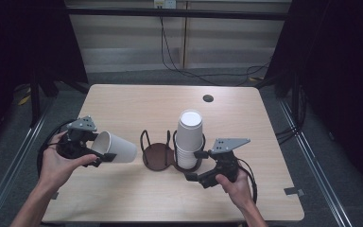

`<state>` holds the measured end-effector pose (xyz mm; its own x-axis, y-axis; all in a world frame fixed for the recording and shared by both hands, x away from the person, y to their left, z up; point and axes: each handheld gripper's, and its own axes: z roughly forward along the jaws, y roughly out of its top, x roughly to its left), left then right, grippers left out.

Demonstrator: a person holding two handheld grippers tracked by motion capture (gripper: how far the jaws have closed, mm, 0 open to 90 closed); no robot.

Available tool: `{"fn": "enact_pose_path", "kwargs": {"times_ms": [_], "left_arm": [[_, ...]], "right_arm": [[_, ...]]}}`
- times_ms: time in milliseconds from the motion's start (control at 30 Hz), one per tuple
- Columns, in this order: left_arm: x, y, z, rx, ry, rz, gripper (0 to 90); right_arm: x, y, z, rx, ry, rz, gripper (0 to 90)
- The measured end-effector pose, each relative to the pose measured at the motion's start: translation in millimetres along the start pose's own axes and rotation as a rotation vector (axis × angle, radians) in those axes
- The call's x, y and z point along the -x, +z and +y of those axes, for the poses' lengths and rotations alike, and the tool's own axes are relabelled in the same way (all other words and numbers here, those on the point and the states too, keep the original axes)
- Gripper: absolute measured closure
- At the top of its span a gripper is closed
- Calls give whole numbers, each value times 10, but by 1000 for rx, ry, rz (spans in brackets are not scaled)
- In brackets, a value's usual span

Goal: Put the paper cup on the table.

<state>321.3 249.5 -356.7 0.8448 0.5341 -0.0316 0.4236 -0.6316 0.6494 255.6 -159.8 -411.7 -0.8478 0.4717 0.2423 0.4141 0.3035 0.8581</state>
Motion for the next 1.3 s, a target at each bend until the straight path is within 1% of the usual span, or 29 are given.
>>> {"fn": "enact_pose_path", "kwargs": {"times_ms": [67, 100, 200, 267, 300, 333, 367, 433, 467, 500, 533, 567, 633, 667, 733, 800, 833, 867, 900, 933, 967, 1000, 1067, 1133, 1200, 1267, 1300], "left_arm": [[-30, -10, 37, -17, 0, 10, 146], [-46, -12, 54, -18, -7, 17, 146], [-101, -2, 111, -37, -2, 30, 146], [-128, 21, 148, -57, 4, 33, 146], [-138, 38, 165, -61, 1, 37, 146], [-158, 49, 184, -78, 14, 36, 145], [-172, 66, 200, -85, 10, 32, 145], [-208, 93, 233, -100, 14, 36, 144], [-225, 110, 248, -115, 12, 31, 143], [-246, 137, 265, -120, 20, 41, 143], [-255, 156, 270, -119, 14, 45, 143], [-270, 183, 279, -132, 13, 38, 143], [-302, 245, 298, -166, 31, 50, 142], [-319, 275, 306, -177, 34, 48, 142], [-350, 315, 323, -194, 22, 45, 142], [-386, 350, 340, -217, 23, 41, 142], [-409, 381, 349, -235, 34, 37, 140], [-418, 398, 355, -244, 33, 41, 138], [-428, 422, 363, -248, 21, 46, 138], [-452, 458, 384, -267, 24, 35, 138], [-462, 474, 398, -284, 34, 32, 138], [-456, 506, 413, -290, 27, 43, 137], [-463, 549, 450, -325, 42, 42, 136], [-462, 593, 488, -342, 51, 46, 134], [-460, 623, 519, -343, 47, 72, 133], [-483, 676, 528, -363, 38, 58, 132], [-495, 696, 535, -377, 40, 62, 131]], "right_arm": [[0, 1, 0, -1, 4, 1, 148], [0, 2, 0, 0, 4, 0, 147], [2, 3, -2, -2, 6, 2, 147], [2, 1, -3, -3, 3, 0, 147], [3, -2, -3, -3, 4, 0, 147], [5, -3, -4, -2, 5, 0, 147], [6, -4, -4, -1, 5, -1, 147], [5, -3, -5, -3, 6, -1, 147], [3, 0, -7, -5, 5, 0, 148], [2, 4, -10, -6, 3, 1, 148], [-2, 9, -11, -10, 3, 0, 147], [-3, 12, -11, -13, 1, -2, 147], [-5, 19, -13, -13, 0, -3, 148], [-4, 23, -13, -13, 1, -1, 148], [-5, 24, -13, -15, 2, -1, 148], [1, 18, -12, -17, 4, 4, 148], [4, 16, -13, -15, 6, 4, 148], [8, 16, -15, -15, 7, 2, 147], [10, 18, -17, -16, 8, 3, 148], [11, 21, -19, -18, 9, 4, 147], [12, 29, -22, -20, 10, 6, 148], [12, 34, -24, -21, 11, 7, 148], [10, 42, -28, -25, 10, 8, 148], [9, 51, -33, -26, 9, 9, 147], [11, 50, -36, -27, 12, 11, 148], [10, 46, -34, -34, 13, 11, 147], [6, 38, -32, -29, 11, 11, 148]]}}
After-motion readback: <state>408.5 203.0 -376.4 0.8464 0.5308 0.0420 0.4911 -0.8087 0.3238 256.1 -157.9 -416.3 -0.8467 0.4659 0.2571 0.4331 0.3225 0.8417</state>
